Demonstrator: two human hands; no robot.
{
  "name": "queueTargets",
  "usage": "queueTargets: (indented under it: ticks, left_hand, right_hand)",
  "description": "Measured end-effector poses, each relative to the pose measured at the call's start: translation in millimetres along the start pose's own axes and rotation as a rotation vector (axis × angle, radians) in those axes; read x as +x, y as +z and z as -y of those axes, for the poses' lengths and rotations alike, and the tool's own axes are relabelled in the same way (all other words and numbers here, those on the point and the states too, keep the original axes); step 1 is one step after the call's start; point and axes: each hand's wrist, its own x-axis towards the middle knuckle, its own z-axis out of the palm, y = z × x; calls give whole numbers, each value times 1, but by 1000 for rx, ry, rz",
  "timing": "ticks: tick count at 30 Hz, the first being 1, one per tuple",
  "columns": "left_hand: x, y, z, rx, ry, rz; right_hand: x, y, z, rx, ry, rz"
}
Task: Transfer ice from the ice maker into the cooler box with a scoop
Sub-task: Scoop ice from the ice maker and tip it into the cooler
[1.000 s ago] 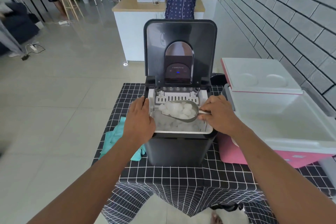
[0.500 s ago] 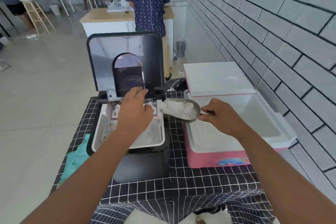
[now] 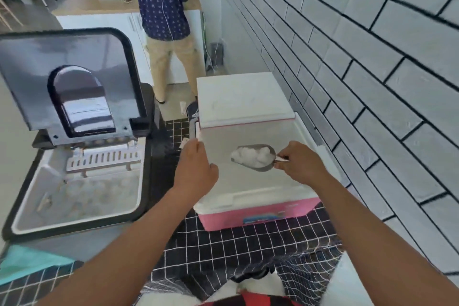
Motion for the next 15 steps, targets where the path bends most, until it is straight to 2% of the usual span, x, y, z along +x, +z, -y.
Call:
queueTargets:
  ticks: [6,15]
  left_hand:
    - [-6,11,-3,-122,-94,-44]
    - [-10,13,-6,-126,-230,-36]
  right_hand:
    - [11,26,-15,-366,46,12]
    - [11,36,-16,-458,88,-56]
